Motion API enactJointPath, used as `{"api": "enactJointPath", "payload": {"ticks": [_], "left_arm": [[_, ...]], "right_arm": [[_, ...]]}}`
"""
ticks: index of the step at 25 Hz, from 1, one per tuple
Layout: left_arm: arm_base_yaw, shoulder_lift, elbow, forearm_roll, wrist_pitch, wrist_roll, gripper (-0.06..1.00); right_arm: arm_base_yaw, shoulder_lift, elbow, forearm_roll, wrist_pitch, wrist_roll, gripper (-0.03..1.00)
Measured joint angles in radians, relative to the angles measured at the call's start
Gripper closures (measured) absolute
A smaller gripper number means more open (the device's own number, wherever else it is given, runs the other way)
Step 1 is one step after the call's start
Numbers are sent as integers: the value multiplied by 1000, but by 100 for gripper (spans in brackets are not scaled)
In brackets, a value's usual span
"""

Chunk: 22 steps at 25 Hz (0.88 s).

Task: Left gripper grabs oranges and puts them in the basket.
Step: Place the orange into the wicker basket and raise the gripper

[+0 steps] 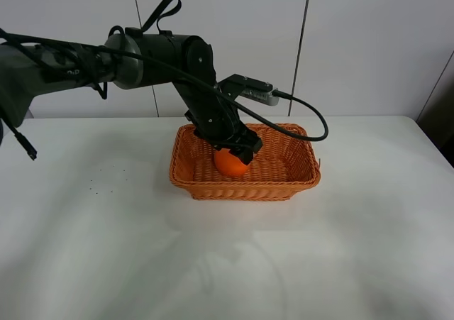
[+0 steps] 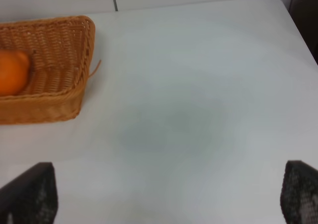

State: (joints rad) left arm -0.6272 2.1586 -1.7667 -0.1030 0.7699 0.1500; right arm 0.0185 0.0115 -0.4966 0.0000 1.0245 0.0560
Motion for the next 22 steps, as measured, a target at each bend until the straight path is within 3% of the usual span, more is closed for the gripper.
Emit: {"api": "enactJointPath", "payload": {"ticks": [4,8,10,15,22], "left_arm": [[0,-2,0,1,0,2,15],[-1,-15,-6,30,1,4,6],[-1,-35,-28,111,33,-6,-1],[3,-49,-89,294,174,-84,-4],[140,-114,-98,316,270,-136,-4]], "right_arm": [[0,0,0,0,0,0,27],[0,0,0,0,0,0,27],[0,0,0,0,0,0,27],[0,0,0,0,0,0,27],[0,0,0,0,0,0,27]]}}
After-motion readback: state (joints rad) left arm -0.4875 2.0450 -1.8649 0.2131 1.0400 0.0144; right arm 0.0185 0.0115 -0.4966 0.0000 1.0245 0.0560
